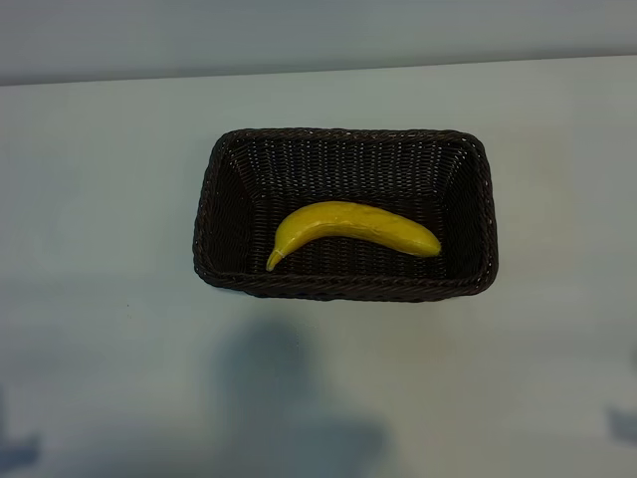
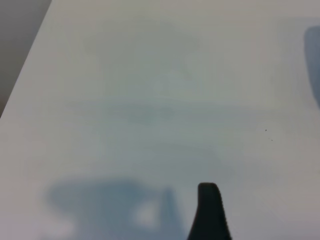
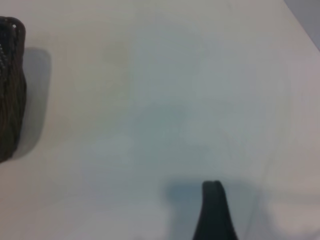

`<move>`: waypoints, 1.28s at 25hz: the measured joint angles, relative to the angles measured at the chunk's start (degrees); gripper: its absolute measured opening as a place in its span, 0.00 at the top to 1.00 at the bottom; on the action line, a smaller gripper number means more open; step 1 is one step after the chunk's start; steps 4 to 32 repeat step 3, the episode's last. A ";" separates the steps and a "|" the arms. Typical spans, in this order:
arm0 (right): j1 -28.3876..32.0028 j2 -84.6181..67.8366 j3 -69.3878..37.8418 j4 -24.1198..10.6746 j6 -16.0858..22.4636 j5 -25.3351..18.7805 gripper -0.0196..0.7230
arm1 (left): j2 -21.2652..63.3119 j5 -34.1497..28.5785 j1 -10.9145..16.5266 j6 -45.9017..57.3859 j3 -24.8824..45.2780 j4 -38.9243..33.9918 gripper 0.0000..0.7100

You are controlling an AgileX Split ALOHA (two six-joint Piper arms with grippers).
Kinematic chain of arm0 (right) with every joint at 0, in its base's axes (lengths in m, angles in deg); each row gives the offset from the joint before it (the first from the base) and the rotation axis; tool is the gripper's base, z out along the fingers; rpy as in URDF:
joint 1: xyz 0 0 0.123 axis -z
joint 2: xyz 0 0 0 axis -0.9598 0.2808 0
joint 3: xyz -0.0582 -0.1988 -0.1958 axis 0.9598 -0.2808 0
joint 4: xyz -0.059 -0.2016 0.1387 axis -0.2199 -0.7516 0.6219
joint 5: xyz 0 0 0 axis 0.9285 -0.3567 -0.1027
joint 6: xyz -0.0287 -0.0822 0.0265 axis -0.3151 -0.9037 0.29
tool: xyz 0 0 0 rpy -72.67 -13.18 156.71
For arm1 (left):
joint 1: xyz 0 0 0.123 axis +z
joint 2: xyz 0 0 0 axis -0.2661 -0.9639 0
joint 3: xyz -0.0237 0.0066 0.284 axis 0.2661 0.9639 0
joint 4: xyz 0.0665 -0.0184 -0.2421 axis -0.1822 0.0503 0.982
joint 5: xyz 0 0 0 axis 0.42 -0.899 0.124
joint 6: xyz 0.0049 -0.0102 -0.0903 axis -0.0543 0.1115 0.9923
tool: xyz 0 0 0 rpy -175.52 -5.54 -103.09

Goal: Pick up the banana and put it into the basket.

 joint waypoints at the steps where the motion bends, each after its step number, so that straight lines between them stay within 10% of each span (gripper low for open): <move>1: 0.00 0.00 0.00 0.00 0.00 0.00 0.28 | 0.00 0.00 0.00 0.00 0.00 0.00 0.21; 32: 0.00 0.00 0.00 0.00 0.00 0.00 0.28 | 0.00 0.00 0.00 0.00 0.00 0.00 0.21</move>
